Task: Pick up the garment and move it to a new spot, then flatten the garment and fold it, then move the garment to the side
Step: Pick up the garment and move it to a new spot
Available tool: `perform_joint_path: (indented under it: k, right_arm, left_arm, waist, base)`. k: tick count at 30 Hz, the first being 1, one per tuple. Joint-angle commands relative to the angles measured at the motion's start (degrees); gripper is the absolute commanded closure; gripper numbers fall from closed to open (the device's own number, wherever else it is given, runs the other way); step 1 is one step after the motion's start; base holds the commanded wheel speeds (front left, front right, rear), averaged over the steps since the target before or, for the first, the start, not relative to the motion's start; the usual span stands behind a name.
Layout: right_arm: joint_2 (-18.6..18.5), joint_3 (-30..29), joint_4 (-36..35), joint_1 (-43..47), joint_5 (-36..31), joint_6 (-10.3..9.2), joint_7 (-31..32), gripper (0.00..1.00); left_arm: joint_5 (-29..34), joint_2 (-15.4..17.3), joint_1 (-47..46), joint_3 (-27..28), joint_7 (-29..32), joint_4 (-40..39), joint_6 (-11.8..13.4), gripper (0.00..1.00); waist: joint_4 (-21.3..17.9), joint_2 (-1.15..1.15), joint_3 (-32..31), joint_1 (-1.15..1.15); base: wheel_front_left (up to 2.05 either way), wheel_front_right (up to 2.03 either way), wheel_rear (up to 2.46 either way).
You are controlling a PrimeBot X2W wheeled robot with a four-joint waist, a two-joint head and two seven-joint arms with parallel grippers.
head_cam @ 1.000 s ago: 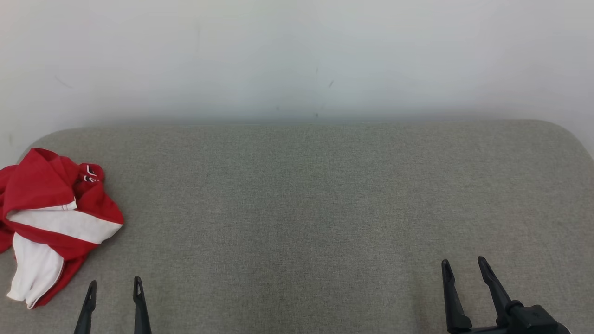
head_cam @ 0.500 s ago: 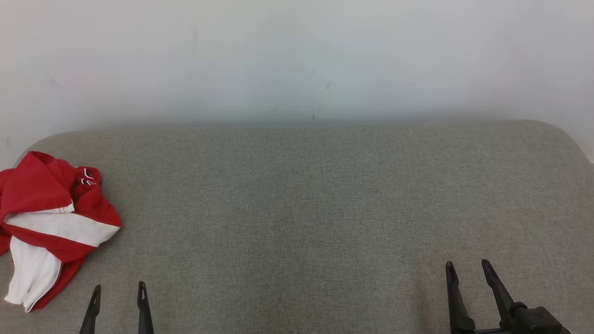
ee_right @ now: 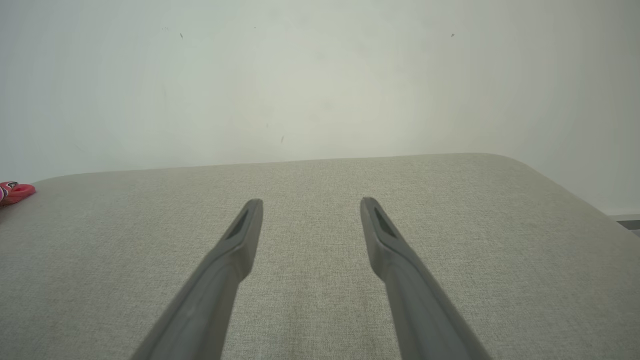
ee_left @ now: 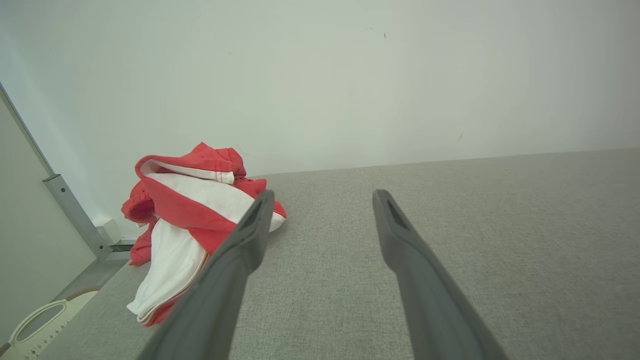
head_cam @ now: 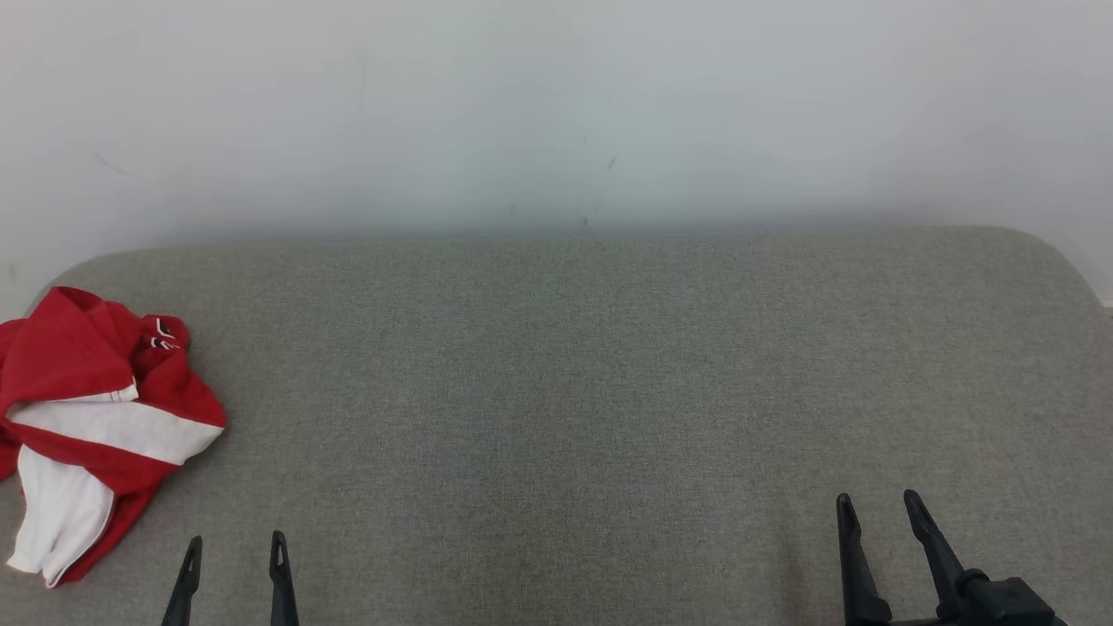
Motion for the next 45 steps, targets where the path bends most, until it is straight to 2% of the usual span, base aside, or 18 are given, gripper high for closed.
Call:
perform_joint_path:
  k: [1, 16, 25, 31, 41, 45]
  right_arm:
    - [-0.15, -0.04, 0.0, 0.85, 0.07, -0.12, -0.06, 0.0]
    - [-0.15, 0.0, 0.28, 0.63, 0.26, -0.12, -0.06, 0.0]
    - [-0.15, 0.04, 0.2, 1.03, 0.62, -0.12, -0.05, 0.0]
    - [-0.15, 0.37, 0.26, 1.41, 0.83, -0.12, -0.06, 0.0]
    - [-0.14, 0.73, 0.31, 1.61, 0.72, -0.12, -0.06, 0.0]
    - [-0.15, 1.35, 0.47, 1.07, 0.66, -0.12, -0.06, 0.0]
  left_arm:
    - [0.24, 0.26, 0.91, -0.03, -0.18, 0.1, 0.18, 0.0]
    - [-0.4, 0.27, 0.73, -0.63, -0.18, -0.24, 0.79, 0.0]
    - [-0.58, 0.32, 0.82, -0.17, -0.18, -0.61, 1.02, 0.0]
    - [-0.6, 0.38, 0.99, -0.06, -0.18, -0.82, 1.06, 0.0]
    - [-1.03, 0.15, 0.23, 0.49, -0.18, 0.21, 1.14, 0.0]
    - [-0.89, -0.01, 0.39, 0.8, -0.18, 0.5, 1.54, 0.0]
  waist:
    - [0.02, 0.0, 0.0, 0.0]
    - [0.53, 0.0, 0.15, 0.0]
    - [2.85, 0.0, 0.35, 0.0]
    - [6.07, 0.0, 0.54, 0.0]
    - [14.43, 0.0, 1.1, 0.0]
    - [16.39, 0.0, 1.08, 0.0]
  base:
    - [0.0, 0.0, 0.0]
    - [0.0, 0.0, 0.0]
    - [0.0, 0.0, 0.0]
    - [0.0, 0.0, 0.0]
    - [0.0, 0.0, 0.0]
    - [0.0, 0.0, 0.0]
